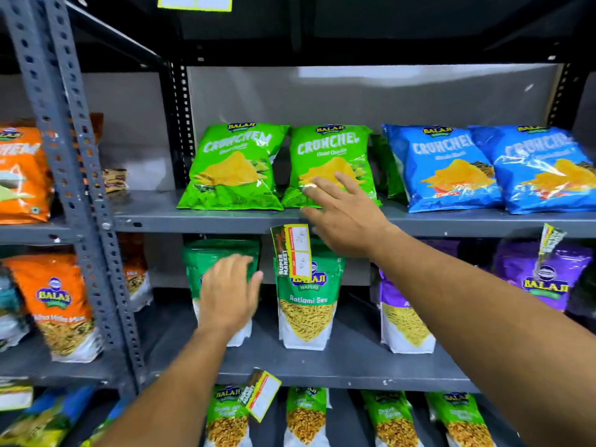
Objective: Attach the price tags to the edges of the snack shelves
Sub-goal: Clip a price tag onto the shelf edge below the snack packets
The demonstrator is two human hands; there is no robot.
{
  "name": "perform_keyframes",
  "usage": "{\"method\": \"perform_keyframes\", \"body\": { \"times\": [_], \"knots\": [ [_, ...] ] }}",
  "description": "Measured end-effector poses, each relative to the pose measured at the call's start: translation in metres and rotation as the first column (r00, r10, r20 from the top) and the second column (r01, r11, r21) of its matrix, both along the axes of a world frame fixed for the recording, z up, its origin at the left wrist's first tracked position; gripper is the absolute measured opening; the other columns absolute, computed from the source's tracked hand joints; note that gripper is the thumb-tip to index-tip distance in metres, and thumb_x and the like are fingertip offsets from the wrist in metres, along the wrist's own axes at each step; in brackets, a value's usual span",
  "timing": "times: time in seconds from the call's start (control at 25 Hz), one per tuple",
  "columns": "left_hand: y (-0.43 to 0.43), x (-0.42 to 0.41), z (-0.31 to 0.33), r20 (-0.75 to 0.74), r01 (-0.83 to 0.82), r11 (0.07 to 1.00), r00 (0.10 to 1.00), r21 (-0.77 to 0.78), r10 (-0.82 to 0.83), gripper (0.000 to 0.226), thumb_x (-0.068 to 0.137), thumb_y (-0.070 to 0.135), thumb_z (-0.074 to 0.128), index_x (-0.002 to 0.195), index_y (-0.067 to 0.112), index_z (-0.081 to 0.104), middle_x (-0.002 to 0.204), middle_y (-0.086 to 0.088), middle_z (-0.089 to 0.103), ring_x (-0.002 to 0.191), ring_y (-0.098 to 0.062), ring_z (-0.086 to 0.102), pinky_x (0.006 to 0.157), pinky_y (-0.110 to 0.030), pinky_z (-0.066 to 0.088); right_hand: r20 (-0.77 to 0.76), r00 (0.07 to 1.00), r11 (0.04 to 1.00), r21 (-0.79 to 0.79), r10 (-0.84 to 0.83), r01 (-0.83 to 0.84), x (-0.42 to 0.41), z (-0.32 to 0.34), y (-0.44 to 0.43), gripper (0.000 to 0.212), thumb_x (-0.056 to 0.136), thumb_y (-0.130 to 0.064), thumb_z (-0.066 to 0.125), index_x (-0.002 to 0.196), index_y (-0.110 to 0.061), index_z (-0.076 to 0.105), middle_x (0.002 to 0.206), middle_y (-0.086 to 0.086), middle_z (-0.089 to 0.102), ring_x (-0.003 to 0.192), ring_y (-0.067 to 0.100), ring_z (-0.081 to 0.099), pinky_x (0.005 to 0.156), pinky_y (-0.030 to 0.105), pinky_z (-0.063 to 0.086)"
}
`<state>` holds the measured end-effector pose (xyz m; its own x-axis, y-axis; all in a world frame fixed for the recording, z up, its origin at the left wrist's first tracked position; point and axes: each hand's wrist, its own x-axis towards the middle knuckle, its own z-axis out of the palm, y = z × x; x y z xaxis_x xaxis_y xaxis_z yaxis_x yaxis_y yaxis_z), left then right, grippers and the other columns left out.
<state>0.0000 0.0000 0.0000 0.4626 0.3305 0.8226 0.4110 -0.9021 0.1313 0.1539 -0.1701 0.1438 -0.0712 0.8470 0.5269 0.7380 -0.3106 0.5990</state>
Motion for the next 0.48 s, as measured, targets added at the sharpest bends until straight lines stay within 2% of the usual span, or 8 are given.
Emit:
{"method": "perform_keyframes", "body": {
  "times": [0.04, 0.08, 0.16, 0.24, 0.28, 0.32, 0.4, 0.48],
  "knots": [
    [-0.007, 0.007, -0.009, 0.071, 0.047, 0.976, 0.997, -0.213, -0.033, 0.037, 0.093, 0.035, 0.047, 0.114, 0.007, 0.056, 0.109, -0.015, 0.063, 0.1, -0.035, 0.058, 0.083, -0.043, 0.046, 0.02, 1.0, 0.999, -0.029, 0.015, -0.015, -0.007, -0.003, 0.011, 0.033, 0.085, -0.032, 0.051, 0.115, -0.021, 0.058, 0.134, 0.011, 0.053, 0.129, 0.031, 0.041, 0.108, 0.051, 0.028],
    [-0.011, 0.014, -0.012, 0.158, 0.122, 0.901, 0.986, -0.417, -0.06, 0.036, 0.094, 0.031, 0.05, 0.119, 0.006, 0.054, 0.114, -0.015, 0.062, 0.103, -0.032, 0.057, 0.086, -0.04, 0.045, 0.034, 0.999, 0.998, -0.05, 0.042, -0.041, -0.013, -0.004, 0.02, 0.029, 0.085, -0.029, 0.05, 0.111, -0.021, 0.06, 0.126, 0.01, 0.057, 0.121, 0.031, 0.047, 0.101, 0.048, 0.036],
    [-0.032, 0.033, -0.02, 0.325, 0.331, 0.53, 0.939, -0.781, -0.108, 0.037, 0.096, 0.025, 0.053, 0.125, 0.003, 0.05, 0.122, -0.017, 0.06, 0.105, -0.025, 0.056, 0.089, -0.033, 0.041, 0.05, 0.995, 0.987, -0.137, 0.087, -0.079, -0.026, -0.016, 0.038, 0.025, 0.085, -0.024, 0.047, 0.106, -0.021, 0.061, 0.112, 0.01, 0.059, 0.106, 0.032, 0.052, 0.084, 0.044, 0.041],
    [-0.039, 0.045, -0.011, 0.563, 0.564, 0.089, 0.825, -0.821, -0.041, 0.035, 0.097, 0.018, 0.051, 0.127, 0.001, 0.048, 0.12, -0.016, 0.061, 0.106, -0.025, 0.057, 0.094, -0.035, 0.04, 0.024, 0.995, 0.982, -0.164, 0.097, -0.091, -0.029, -0.022, 0.047, 0.03, 0.088, -0.023, 0.041, 0.109, -0.019, 0.061, 0.111, 0.011, 0.057, 0.103, 0.034, 0.052, 0.077, 0.043, 0.04],
    [-0.041, 0.049, -0.006, 0.624, 0.624, -0.034, 0.781, -0.781, 0.008, 0.033, 0.098, 0.016, 0.05, 0.127, 0.001, 0.047, 0.113, -0.013, 0.063, 0.104, -0.025, 0.058, 0.094, -0.037, 0.041, 0.028, 0.996, 0.984, -0.156, 0.086, -0.081, -0.027, -0.024, 0.049, 0.032, 0.09, -0.024, 0.037, 0.112, -0.02, 0.06, 0.114, 0.011, 0.055, 0.103, 0.033, 0.051, 0.075, 0.043, 0.039],
    [-0.043, 0.051, -0.001, 0.661, 0.662, -0.097, 0.749, -0.743, 0.039, 0.03, 0.098, 0.014, 0.05, 0.126, 0.002, 0.048, 0.104, -0.009, 0.064, 0.1, -0.026, 0.06, 0.093, -0.038, 0.042, 0.036, 0.998, 0.987, -0.151, 0.059, -0.053, -0.027, -0.024, 0.049, 0.033, 0.091, -0.025, 0.036, 0.114, -0.022, 0.06, 0.116, 0.011, 0.054, 0.104, 0.033, 0.05, 0.074, 0.042, 0.038],
    [-0.05, 0.054, 0.001, 0.698, 0.699, -0.148, 0.713, -0.7, 0.065, 0.025, 0.097, 0.01, 0.051, 0.121, 0.004, 0.051, 0.093, -0.005, 0.063, 0.09, -0.024, 0.062, 0.087, -0.037, 0.045, 0.046, 0.998, 0.987, -0.156, 0.034, -0.027, -0.029, -0.026, 0.054, 0.034, 0.092, -0.025, 0.035, 0.117, -0.023, 0.058, 0.116, 0.01, 0.053, 0.102, 0.033, 0.049, 0.072, 0.041, 0.037],
    [-0.049, 0.058, 0.001, 0.728, 0.733, -0.179, 0.677, -0.656, 0.107, 0.024, 0.095, 0.007, 0.055, 0.118, 0.008, 0.052, 0.093, -0.006, 0.063, 0.086, -0.023, 0.063, 0.08, -0.034, 0.047, 0.01, 1.0, 0.987, -0.159, 0.026, -0.024, -0.031, -0.022, 0.057, 0.034, 0.093, -0.025, 0.037, 0.121, -0.023, 0.055, 0.115, 0.011, 0.052, 0.1, 0.033, 0.05, 0.07, 0.041, 0.036]
  ]
}}
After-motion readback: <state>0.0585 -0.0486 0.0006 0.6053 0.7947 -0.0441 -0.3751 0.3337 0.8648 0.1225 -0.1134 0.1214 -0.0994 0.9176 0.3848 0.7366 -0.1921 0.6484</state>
